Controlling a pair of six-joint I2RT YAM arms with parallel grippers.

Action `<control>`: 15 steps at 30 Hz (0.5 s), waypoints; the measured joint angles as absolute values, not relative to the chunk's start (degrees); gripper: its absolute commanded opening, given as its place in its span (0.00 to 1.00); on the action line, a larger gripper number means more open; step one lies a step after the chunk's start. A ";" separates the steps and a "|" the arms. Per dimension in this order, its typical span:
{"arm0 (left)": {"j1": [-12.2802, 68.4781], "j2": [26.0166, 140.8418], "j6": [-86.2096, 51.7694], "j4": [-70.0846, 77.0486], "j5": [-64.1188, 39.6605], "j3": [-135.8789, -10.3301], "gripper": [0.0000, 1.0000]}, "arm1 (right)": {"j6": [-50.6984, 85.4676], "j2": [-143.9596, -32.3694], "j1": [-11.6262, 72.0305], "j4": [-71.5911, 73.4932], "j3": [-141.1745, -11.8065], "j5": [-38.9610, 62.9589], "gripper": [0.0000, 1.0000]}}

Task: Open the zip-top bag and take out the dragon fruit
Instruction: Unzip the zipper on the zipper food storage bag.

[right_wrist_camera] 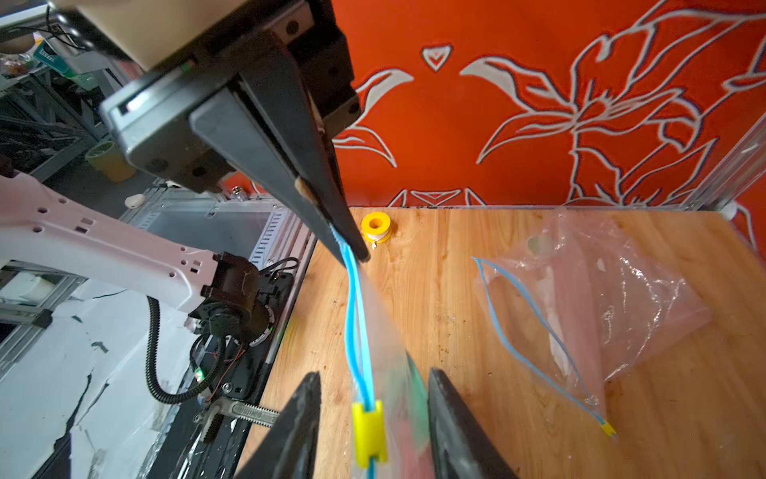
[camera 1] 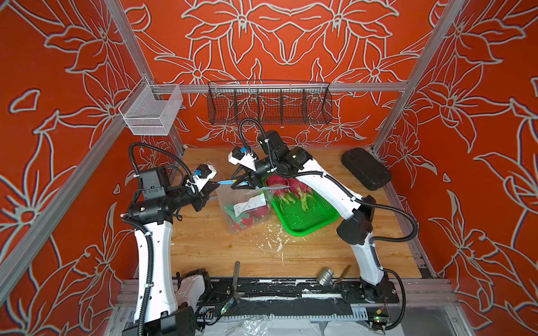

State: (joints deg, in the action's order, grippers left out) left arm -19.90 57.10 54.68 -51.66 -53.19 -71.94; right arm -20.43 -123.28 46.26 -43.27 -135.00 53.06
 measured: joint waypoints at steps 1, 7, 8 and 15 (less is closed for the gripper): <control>-19.90 56.73 54.68 -51.59 -53.10 -71.70 0.00 | -20.43 -123.28 46.26 -43.59 -135.04 53.08 0.32; -19.90 55.51 54.63 -51.40 -52.64 -71.42 0.00 | -20.29 -123.24 46.26 -44.34 -135.04 53.25 0.32; -19.90 55.51 54.65 -51.35 -52.60 -71.42 0.00 | -20.27 -123.22 46.26 -44.31 -135.04 53.23 0.34; -19.90 55.51 54.65 -51.27 -52.56 -71.11 0.00 | -19.38 -122.61 46.26 -43.33 -134.93 53.39 0.37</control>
